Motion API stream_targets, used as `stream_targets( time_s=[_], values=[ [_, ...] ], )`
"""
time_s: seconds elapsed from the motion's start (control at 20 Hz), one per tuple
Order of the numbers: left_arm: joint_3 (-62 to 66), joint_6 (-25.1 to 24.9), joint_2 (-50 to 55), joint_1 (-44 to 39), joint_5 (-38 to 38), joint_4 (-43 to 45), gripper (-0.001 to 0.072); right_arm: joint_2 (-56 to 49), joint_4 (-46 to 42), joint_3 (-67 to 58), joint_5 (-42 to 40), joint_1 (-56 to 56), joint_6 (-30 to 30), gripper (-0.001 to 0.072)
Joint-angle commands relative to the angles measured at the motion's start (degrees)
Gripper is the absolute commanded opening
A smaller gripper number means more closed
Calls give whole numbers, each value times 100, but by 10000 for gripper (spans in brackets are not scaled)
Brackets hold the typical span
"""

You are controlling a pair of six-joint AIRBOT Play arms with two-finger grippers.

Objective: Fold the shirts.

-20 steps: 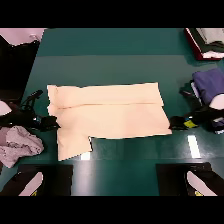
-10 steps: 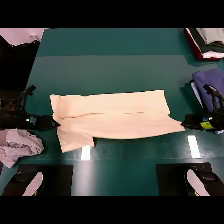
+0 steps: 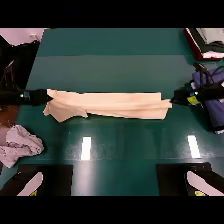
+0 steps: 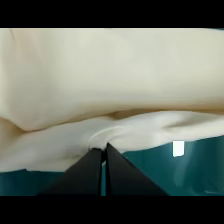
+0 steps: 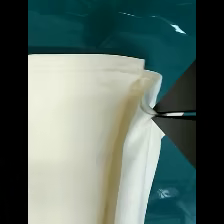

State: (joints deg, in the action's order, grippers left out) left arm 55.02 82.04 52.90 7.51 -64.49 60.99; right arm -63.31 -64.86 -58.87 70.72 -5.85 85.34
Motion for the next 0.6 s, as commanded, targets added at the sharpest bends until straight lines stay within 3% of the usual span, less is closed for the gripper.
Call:
stream_targets(
  time_s=[0.0, 0.45, 0.5, 0.55],
  values=[
    [356, -4, 763, -2, 570, 9, 26, -885, 37, -597, -417, 175, 33, 14],
    [1261, -144, 2277, -2, 1294, -313, 29, -2446, 48, -1705, -603, 168, 35, 16],
    [1355, -92, 2367, -2, 1412, -319, 212, -2546, 52, -1805, -664, 168, 37, 18],
    [1416, 68, 2435, -2, 1512, -313, 482, -2627, 96, -1912, -715, 168, 52, 55]
  ],
)
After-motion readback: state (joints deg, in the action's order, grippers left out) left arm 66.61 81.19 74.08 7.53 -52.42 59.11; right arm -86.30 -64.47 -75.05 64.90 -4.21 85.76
